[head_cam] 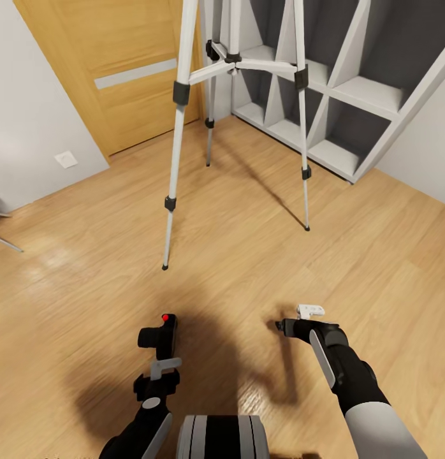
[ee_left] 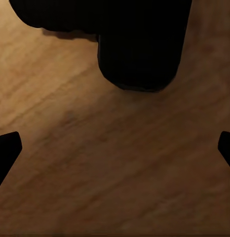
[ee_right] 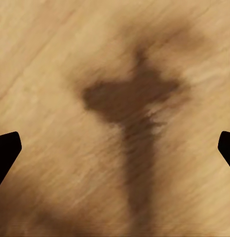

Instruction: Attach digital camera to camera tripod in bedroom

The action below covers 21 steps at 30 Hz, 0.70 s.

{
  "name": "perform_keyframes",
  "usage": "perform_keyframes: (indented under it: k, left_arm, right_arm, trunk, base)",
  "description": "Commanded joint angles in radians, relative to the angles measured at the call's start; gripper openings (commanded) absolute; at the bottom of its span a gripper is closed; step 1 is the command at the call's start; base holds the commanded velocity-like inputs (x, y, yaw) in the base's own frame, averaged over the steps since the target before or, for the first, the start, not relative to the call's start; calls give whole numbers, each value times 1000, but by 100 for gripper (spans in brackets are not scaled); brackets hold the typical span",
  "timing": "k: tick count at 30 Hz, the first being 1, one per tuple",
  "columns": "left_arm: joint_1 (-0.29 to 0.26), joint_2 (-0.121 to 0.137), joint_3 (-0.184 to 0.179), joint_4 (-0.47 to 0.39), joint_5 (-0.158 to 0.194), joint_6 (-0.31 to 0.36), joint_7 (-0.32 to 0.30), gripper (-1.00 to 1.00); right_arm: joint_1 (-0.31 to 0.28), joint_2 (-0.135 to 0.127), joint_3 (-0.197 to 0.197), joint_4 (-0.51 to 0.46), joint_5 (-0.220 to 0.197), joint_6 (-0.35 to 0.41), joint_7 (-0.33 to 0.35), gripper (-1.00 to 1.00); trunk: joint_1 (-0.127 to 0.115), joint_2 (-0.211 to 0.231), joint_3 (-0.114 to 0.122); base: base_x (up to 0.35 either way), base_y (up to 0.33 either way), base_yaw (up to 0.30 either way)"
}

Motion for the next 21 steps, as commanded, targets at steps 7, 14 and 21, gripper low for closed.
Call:
perform_keyframes:
  k: [7, 14, 21]
  left_arm:
    - [0, -4, -5, -3, 4, 6, 9, 100]
    - [0, -4, -6, -4, 4, 6, 8, 100]
    - [0, -3, -6, -6, 4, 6, 8, 100]
  right_arm:
    - [0, 0, -1, 2, -6, 5, 1, 100]
    - [0, -1, -1, 3, -6, 4, 1, 100]
    - [0, -1, -1, 3, -6, 4, 1, 100]
  trunk:
    - [3, -2, -28]
    - [6, -4, -55]
    - [9, -5, -82]
  base:
    - [0, 0, 0]
    - [0, 0, 0]
    - [0, 0, 0]
